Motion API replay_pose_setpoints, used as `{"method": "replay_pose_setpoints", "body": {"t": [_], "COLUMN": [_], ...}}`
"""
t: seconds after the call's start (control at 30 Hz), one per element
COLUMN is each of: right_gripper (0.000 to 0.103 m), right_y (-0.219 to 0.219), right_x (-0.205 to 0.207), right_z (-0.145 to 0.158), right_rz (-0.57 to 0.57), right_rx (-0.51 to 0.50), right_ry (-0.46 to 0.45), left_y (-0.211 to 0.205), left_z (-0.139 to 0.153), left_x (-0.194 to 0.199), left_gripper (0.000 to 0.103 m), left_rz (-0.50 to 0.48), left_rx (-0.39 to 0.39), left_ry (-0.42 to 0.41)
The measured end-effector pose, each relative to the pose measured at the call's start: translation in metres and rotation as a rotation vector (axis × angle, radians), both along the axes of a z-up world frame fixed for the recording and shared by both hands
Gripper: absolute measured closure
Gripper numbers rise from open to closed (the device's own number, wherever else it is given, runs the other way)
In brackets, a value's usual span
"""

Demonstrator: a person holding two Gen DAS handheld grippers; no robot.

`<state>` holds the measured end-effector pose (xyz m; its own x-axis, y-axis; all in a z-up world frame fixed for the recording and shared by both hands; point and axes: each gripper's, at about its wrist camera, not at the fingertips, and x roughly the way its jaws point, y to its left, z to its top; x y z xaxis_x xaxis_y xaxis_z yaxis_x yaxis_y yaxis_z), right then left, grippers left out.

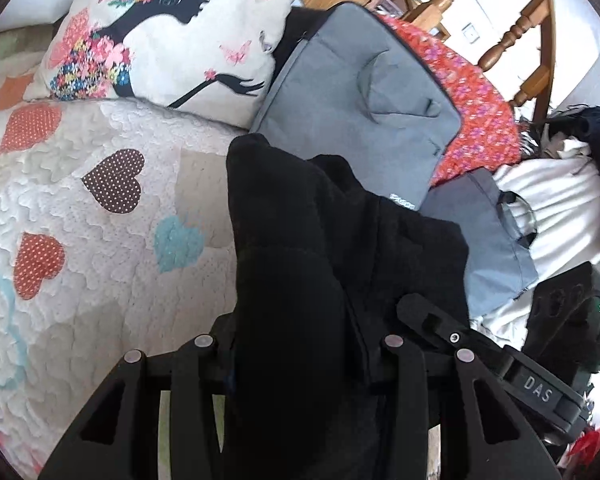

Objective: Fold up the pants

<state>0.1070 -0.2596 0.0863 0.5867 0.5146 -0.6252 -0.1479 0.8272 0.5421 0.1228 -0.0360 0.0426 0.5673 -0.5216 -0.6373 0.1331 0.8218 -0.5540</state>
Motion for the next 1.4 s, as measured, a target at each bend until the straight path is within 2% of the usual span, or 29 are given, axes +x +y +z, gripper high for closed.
{"method": "replay_pose_setpoints", "body": {"t": [0.17, 0.37, 0.47, 0.5, 0.57, 0.63, 0.7, 0.73, 0.83, 0.9, 0.97, 1.0, 1.07, 1.23, 1.27, 1.3, 1.37, 1.4], "right_gripper": [0.070, 0.070, 0.069, 0.066, 0.057, 0.042, 0.041, 0.040, 0.040, 0.038, 0.039, 0.038, 0.038, 0.040, 0.040, 0.040, 0.040, 0.040], "right_y": [0.005, 0.002, -0.005, -0.009, -0.020, -0.032, -0.046, -0.050, -0.064, -0.070, -0.066, -0.062, -0.053, -0.041, -0.042, -0.046, -0.049, -0.049], "right_x": [0.024, 0.048, 0.056, 0.059, 0.066, 0.066, 0.064, 0.062, 0.054, 0.046, 0.043, 0.044, 0.047, 0.058, 0.058, 0.058, 0.058, 0.058], "right_z": [-0.021, -0.045, -0.059, -0.067, -0.087, -0.100, -0.103, -0.100, -0.076, -0.051, -0.036, -0.034, -0.037, -0.084, -0.093, -0.097, -0.094, -0.088], "right_rz": [0.001, -0.021, -0.047, -0.060, -0.089, -0.127, -0.167, -0.185, -0.263, -0.299, -0.255, -0.224, -0.163, -0.144, -0.153, -0.166, -0.185, -0.190], "right_rx": [-0.049, -0.053, -0.041, -0.036, -0.013, 0.051, 0.153, 0.166, 0.163, 0.148, 0.189, 0.214, 0.265, 0.281, 0.294, 0.325, 0.358, 0.348], "right_ry": [0.034, 0.081, 0.117, 0.144, 0.221, 0.271, 0.304, 0.303, 0.222, 0.112, 0.039, 0.031, 0.047, 0.227, 0.246, 0.252, 0.252, 0.236], "left_y": [-0.010, -0.014, -0.015, -0.014, -0.009, 0.001, 0.012, 0.016, 0.034, 0.040, 0.036, 0.033, 0.021, 0.007, 0.009, 0.015, 0.027, 0.031], "left_z": [-0.021, -0.040, -0.050, -0.054, -0.061, -0.065, -0.060, -0.055, -0.034, -0.020, -0.011, -0.010, -0.017, -0.057, -0.066, -0.076, -0.082, -0.081], "left_x": [0.021, 0.046, 0.055, 0.057, 0.060, 0.062, 0.059, 0.056, 0.039, 0.027, 0.017, 0.014, 0.010, 0.014, 0.017, 0.019, 0.019, 0.017], "left_gripper": [0.062, 0.061, 0.056, 0.054, 0.050, 0.050, 0.050, 0.050, 0.050, 0.050, 0.050, 0.050, 0.050, 0.045, 0.035, 0.033, 0.033, 0.033], "left_rz": [0.026, 0.026, 0.012, 0.015, 0.014, 0.020, 0.037, 0.054, 0.124, 0.132, 0.109, 0.090, 0.046, 0.028, 0.031, 0.045, 0.066, 0.073], "left_rx": [0.070, 0.110, 0.147, 0.160, 0.133, 0.059, 0.016, 0.007, -0.028, -0.063, -0.082, -0.081, -0.056, 0.051, 0.039, -0.022, -0.107, -0.117], "left_ry": [0.039, 0.070, 0.097, 0.109, 0.140, 0.177, 0.190, 0.183, 0.134, 0.088, 0.058, 0.054, 0.074, 0.176, 0.206, 0.250, 0.284, 0.288]}}
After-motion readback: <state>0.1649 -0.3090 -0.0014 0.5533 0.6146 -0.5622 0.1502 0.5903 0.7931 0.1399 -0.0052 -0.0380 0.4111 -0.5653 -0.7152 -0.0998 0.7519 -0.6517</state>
